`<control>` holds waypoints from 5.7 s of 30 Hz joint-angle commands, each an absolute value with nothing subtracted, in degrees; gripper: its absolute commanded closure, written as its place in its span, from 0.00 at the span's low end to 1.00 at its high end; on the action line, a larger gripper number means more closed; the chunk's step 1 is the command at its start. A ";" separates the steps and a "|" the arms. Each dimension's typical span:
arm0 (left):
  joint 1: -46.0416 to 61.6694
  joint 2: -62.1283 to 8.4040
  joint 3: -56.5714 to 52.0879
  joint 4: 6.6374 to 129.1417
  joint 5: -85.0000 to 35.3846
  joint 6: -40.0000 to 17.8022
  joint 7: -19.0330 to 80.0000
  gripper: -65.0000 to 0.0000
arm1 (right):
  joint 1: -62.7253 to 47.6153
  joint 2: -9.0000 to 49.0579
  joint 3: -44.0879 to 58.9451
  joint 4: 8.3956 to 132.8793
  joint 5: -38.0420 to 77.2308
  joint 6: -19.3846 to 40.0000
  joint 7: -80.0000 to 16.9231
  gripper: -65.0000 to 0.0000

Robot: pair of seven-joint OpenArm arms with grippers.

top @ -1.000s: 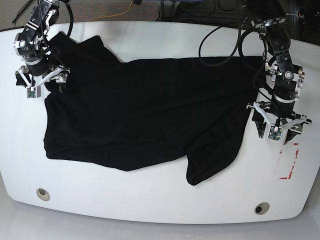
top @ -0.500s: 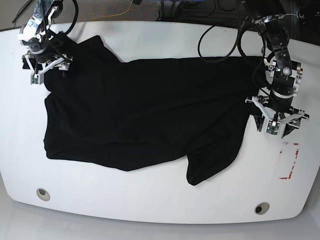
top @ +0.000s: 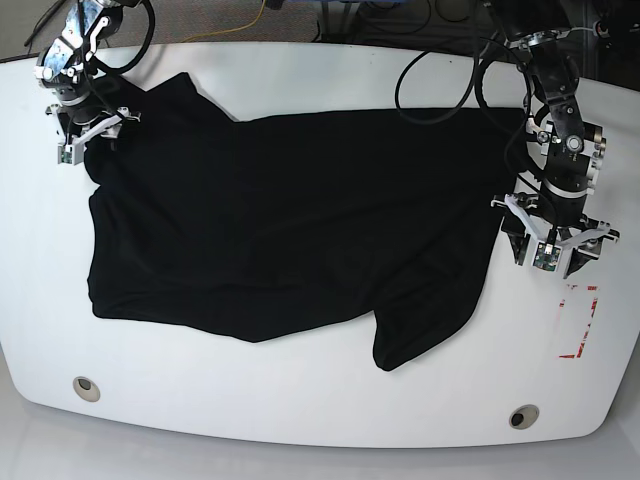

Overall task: Layout the t-shirt on the table in an organized manner, then fold the t-shirt properly
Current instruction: 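Pull the grasped edge with both grippers to straighten the t-shirt, then regrasp the edge with both grippers and drag the t-shirt further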

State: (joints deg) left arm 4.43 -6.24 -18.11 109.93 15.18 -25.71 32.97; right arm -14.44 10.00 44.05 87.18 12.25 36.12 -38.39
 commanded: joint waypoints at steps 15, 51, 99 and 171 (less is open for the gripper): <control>3.74 -6.81 -18.24 110.90 14.90 -25.19 31.60 0.37 | -22.99 4.35 44.09 97.36 11.65 36.00 -41.10 0.98; 5.85 -8.57 -17.98 111.16 14.90 -25.27 31.60 0.37 | -29.85 -0.66 44.09 107.56 8.13 36.00 -47.52 0.30; 16.22 -5.76 -13.05 111.08 14.90 -25.27 27.56 0.41 | -10.33 7.87 38.90 107.21 8.13 36.53 -48.84 0.08; 26.33 -9.19 -17.98 94.81 15.34 -25.01 21.85 1.00 | -17.01 12.79 33.27 86.37 7.60 36.53 -42.68 0.99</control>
State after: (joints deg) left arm 24.64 -8.78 -16.67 95.07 13.21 -24.69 17.10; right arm -14.74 12.36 33.28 86.94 11.73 36.77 -37.63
